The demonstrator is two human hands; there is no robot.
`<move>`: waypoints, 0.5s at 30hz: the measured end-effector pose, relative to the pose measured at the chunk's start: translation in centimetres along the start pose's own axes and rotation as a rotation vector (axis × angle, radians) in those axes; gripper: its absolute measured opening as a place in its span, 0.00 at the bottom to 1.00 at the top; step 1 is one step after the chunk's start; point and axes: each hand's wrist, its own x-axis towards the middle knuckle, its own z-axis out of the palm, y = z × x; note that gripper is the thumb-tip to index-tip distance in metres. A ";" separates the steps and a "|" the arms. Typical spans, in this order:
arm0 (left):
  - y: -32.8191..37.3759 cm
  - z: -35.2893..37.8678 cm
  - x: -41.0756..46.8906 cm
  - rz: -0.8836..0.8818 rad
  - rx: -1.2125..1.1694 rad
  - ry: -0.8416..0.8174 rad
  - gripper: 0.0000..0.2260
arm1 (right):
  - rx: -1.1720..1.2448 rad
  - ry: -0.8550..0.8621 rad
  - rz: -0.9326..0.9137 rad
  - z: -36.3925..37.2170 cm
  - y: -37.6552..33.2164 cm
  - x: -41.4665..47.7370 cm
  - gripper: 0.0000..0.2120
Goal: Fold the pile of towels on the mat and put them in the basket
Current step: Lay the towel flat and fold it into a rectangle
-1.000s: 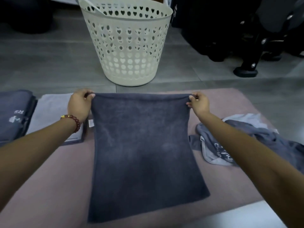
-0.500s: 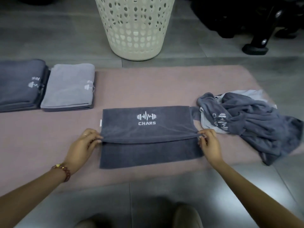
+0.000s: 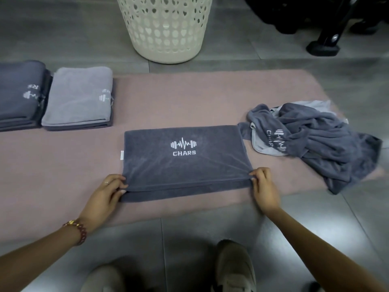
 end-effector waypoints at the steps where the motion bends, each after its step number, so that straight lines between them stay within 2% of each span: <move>1: 0.0 0.1 -0.1 -0.006 0.002 -0.014 0.07 | -0.017 -0.018 -0.008 0.2 0.3 -0.4 0.06; 3: -0.1 0.1 0.0 -0.006 0.029 -0.025 0.05 | 0.001 -0.007 -0.001 0.5 0.4 -0.7 0.06; 8: -0.9 -0.3 -0.4 0.052 0.164 -0.062 0.15 | 0.047 0.031 -0.013 0.4 -0.2 -1.0 0.05; 15: -1.6 -0.4 -1.1 0.065 0.223 -0.183 0.15 | -0.009 -0.028 -0.061 -0.1 0.2 -0.9 0.05</move>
